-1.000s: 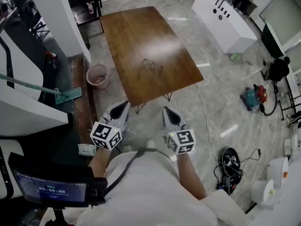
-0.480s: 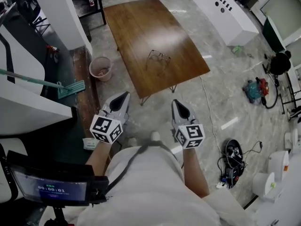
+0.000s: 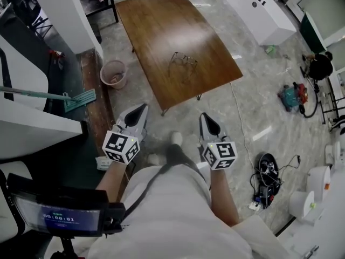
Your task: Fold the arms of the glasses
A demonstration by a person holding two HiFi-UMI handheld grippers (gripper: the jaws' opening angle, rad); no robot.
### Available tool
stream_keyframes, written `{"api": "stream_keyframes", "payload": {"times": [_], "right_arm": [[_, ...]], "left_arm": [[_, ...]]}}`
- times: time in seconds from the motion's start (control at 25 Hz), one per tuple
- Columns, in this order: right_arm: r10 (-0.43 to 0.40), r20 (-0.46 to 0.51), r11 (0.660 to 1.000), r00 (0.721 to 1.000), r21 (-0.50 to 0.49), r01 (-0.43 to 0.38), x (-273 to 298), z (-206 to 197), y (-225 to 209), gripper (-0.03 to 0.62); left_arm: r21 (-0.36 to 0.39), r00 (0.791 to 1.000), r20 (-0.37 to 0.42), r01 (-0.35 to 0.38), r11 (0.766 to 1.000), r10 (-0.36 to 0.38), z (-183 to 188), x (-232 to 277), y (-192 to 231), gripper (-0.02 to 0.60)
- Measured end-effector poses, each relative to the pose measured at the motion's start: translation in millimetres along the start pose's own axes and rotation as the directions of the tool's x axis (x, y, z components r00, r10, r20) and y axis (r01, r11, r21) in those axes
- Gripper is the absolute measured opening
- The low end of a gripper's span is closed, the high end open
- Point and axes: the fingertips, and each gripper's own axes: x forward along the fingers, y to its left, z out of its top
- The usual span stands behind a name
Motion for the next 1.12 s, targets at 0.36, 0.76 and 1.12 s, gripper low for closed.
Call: {"api": "stream_keyframes", "payload": {"times": [0.36, 0.76, 1.12], "right_arm": [[0.068, 0.01, 0.997, 0.998, 0.034, -0.068, 63.7, 18.8, -46.9, 0.009], [0.216, -0.082, 0.97, 0.973, -0.098, -0.224, 151.3, 35.6, -109.3, 0.009], [0.33, -0.224, 0.894, 0.917, -0.239, -0.38, 207.2, 20.1, -153.1, 0.009]], "left_arm": [[-0.006, 0.999, -0.013, -0.035, 0.999, 0.035, 6.5, 68.7, 21.3, 0.005], [0.012, 0.993, -0.057, -0.103, 0.995, 0.104, 19.0, 166.8, 42.9, 0.005], [0.062, 0.976, -0.138, -0.162, 0.985, 0.17, -1.8, 232.2, 55.7, 0.006]]}}
